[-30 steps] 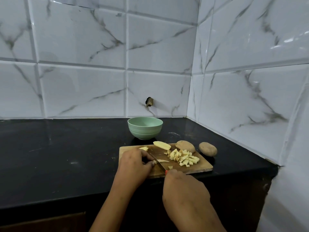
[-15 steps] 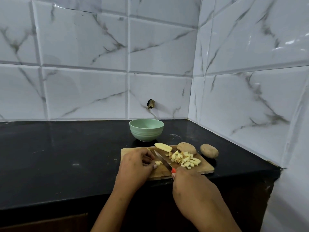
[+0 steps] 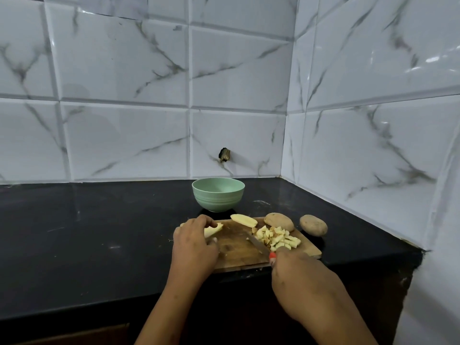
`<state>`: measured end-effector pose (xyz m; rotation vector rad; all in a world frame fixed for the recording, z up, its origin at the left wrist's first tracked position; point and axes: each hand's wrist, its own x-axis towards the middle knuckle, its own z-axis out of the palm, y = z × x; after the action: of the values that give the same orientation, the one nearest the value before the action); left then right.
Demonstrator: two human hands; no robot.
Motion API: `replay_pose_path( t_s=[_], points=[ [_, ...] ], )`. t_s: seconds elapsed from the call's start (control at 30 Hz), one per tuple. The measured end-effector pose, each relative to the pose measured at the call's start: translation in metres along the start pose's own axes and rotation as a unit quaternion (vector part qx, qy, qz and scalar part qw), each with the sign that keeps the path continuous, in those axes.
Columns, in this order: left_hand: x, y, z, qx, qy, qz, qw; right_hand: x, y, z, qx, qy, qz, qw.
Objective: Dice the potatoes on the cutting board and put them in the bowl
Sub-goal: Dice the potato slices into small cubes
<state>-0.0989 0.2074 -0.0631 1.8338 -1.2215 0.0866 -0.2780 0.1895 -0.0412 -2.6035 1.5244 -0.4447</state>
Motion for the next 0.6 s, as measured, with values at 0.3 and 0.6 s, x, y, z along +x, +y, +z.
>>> replay_pose_path(
  t_s=[0.3,0.6],
  points=[
    [0.031,0.007,0.005,0.164,-0.141,-0.075,0.973,-0.002,0.001,0.001,0.062,-0.008,-0.024,0.998],
    [0.030,0.005,0.008,0.173,-0.119,-0.052,0.976,0.004,0.004,0.009,0.115,-0.001,-0.022,0.993]
  ],
)
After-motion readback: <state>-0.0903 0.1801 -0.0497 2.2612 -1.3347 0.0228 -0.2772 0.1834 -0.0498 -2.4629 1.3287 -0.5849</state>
